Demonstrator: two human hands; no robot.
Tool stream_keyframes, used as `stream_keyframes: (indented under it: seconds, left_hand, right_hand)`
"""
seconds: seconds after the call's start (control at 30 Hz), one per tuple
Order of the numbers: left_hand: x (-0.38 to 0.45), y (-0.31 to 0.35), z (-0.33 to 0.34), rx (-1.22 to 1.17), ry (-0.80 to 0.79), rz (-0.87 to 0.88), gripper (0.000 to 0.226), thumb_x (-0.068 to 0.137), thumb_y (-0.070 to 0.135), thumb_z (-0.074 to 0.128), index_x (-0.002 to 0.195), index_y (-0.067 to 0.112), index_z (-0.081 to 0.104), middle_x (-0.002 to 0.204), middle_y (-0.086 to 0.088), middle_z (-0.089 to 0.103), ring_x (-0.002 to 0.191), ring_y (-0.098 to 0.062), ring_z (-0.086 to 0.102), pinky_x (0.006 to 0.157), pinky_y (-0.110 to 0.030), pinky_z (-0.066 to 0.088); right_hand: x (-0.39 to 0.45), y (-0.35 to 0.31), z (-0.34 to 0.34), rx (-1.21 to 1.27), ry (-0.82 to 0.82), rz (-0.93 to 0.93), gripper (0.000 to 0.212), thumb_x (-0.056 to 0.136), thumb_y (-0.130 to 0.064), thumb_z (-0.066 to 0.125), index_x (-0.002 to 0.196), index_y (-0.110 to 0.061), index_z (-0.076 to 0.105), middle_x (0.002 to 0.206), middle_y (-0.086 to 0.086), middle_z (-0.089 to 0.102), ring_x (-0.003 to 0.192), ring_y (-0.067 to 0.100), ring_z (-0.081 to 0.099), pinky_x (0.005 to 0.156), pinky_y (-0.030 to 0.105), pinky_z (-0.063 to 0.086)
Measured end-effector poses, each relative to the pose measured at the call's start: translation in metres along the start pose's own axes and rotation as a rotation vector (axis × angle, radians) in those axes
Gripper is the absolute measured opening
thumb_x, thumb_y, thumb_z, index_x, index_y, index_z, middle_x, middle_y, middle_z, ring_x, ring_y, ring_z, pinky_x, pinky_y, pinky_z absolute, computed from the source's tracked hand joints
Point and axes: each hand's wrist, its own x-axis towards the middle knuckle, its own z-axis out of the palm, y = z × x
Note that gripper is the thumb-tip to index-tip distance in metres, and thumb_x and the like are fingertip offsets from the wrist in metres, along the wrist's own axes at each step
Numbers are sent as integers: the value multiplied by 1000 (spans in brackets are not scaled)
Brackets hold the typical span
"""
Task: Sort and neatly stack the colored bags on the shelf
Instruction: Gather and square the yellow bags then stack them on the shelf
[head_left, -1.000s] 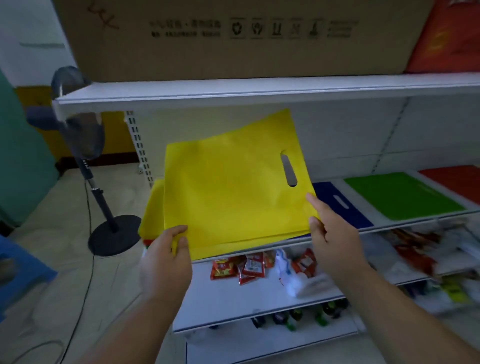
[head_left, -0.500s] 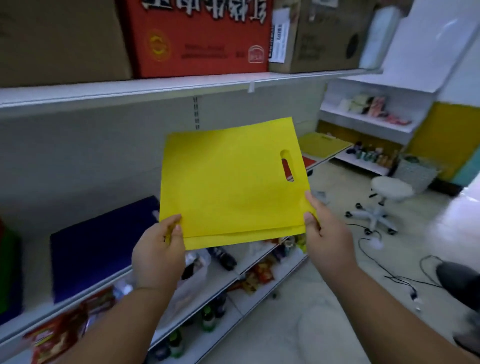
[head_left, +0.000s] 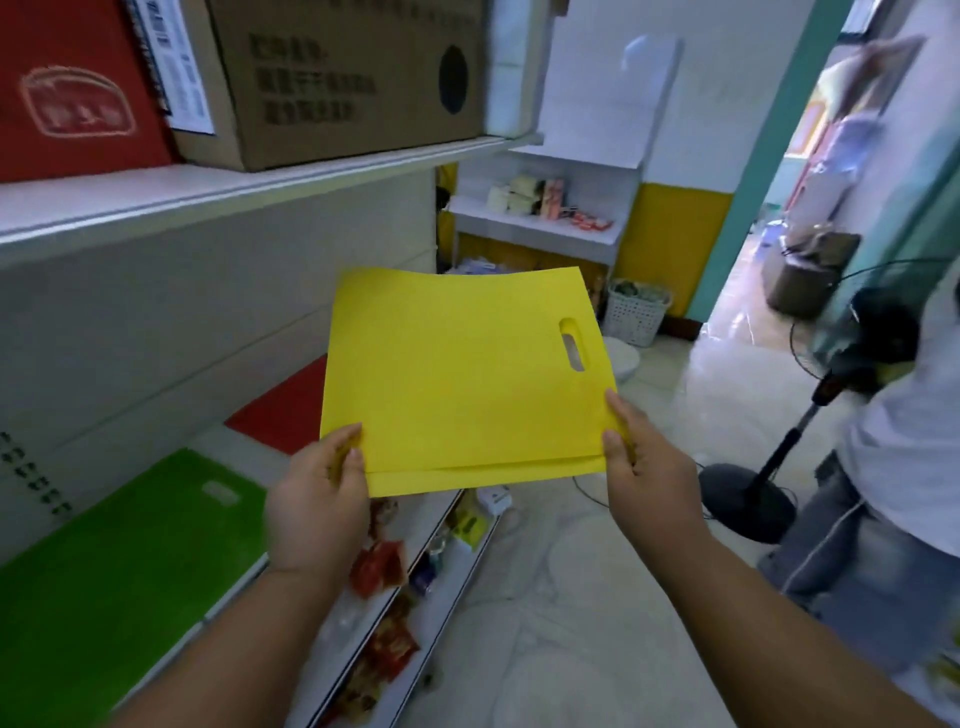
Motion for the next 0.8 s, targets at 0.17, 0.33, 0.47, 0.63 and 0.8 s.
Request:
stream_keyframes:
  seconds: [0.17, 0.33, 0.47, 0.63, 0.8]
  left_hand:
    - [57, 24, 96, 2, -53, 32, 31, 94, 18, 59, 124, 22, 68, 121, -6, 67, 106, -28, 63, 90, -38, 50]
    - [108, 46, 183, 24, -28, 9, 33, 96, 20, 57, 128, 21, 65, 127, -5, 65, 117, -26, 58, 93, -37, 46]
    - [148, 64, 221, 25, 41, -78, 32, 97, 20, 56, 128, 22, 65, 130, -4, 63, 122, -25, 55, 97, -36, 44]
    - [206, 66, 261, 99, 147, -182, 31, 96, 19, 56, 126, 20, 67, 130, -6, 63, 121, -29, 56, 98, -37, 45]
    - [259, 46, 287, 156, 173, -244, 33, 100, 26, 52, 132, 23, 61, 136, -6, 59, 121, -30, 56, 96, -40, 47]
  right_hand:
    - [81, 60, 8, 12, 24, 63, 44, 100, -23, 49, 144, -32, 44, 132, 8, 60, 111, 26, 58, 78, 26, 38]
    - [187, 115, 26, 32, -28, 2, 44, 101, -23, 48, 143, -32, 45, 128, 8, 62, 104, 25, 59, 75, 27, 40]
    - [273, 132, 46, 34, -146, -55, 45, 101, -23, 48, 145, -28, 43, 139, 6, 55, 120, 27, 54, 88, 34, 44]
    - [376, 144, 108, 82, -248, -140, 44, 101, -23, 48, 145, -28, 45, 138, 6, 56, 117, 28, 55, 88, 36, 45]
    - [444, 151, 180, 120, -372, -245, 44, 102, -26, 47, 146, -26, 43, 144, 4, 51, 127, 25, 51, 95, 31, 42]
